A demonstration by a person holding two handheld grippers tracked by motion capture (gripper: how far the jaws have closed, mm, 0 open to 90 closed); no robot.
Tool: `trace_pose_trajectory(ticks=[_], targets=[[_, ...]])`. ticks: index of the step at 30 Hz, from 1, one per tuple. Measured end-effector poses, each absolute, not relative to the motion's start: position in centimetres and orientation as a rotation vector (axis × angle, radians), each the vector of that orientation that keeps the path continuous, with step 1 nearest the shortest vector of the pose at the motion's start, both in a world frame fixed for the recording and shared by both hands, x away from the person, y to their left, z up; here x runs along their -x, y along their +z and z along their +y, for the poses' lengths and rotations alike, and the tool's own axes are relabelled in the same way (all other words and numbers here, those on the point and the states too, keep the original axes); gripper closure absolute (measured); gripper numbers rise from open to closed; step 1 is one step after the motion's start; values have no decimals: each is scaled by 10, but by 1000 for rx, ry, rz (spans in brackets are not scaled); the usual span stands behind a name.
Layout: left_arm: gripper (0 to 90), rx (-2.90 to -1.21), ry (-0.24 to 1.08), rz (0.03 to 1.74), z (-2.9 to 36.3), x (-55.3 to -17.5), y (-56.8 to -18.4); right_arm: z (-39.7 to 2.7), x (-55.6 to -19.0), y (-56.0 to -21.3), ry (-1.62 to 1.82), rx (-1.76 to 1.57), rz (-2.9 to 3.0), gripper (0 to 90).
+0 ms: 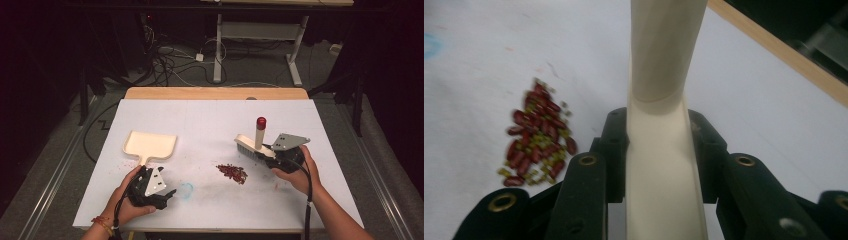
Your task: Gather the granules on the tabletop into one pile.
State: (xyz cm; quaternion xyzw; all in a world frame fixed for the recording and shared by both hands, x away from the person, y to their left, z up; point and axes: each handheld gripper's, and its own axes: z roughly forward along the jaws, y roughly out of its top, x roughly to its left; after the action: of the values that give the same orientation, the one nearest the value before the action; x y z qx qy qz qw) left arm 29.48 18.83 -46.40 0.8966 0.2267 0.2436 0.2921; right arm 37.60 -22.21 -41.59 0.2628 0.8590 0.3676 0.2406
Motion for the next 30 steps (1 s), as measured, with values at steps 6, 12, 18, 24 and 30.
trace_pose_trajectory(ticks=[6,12,18,24,30], targets=[[186,-2391,649,590,187,-294,-464,-221,-358,-415,970,-890,2314,675],[186,-2395,646,581,185,-294,-464,-202,-342,-417,944,-949,2294,675],[187,-2399,646,577,184,-295,-464,-182,-339,-420,963,-955,2265,675],[187,-2398,646,578,185,-294,-463,-170,-335,-421,1000,-926,2273,675],[187,-2394,646,581,184,-293,-463,-161,-334,-422,1018,-966,2253,675]])
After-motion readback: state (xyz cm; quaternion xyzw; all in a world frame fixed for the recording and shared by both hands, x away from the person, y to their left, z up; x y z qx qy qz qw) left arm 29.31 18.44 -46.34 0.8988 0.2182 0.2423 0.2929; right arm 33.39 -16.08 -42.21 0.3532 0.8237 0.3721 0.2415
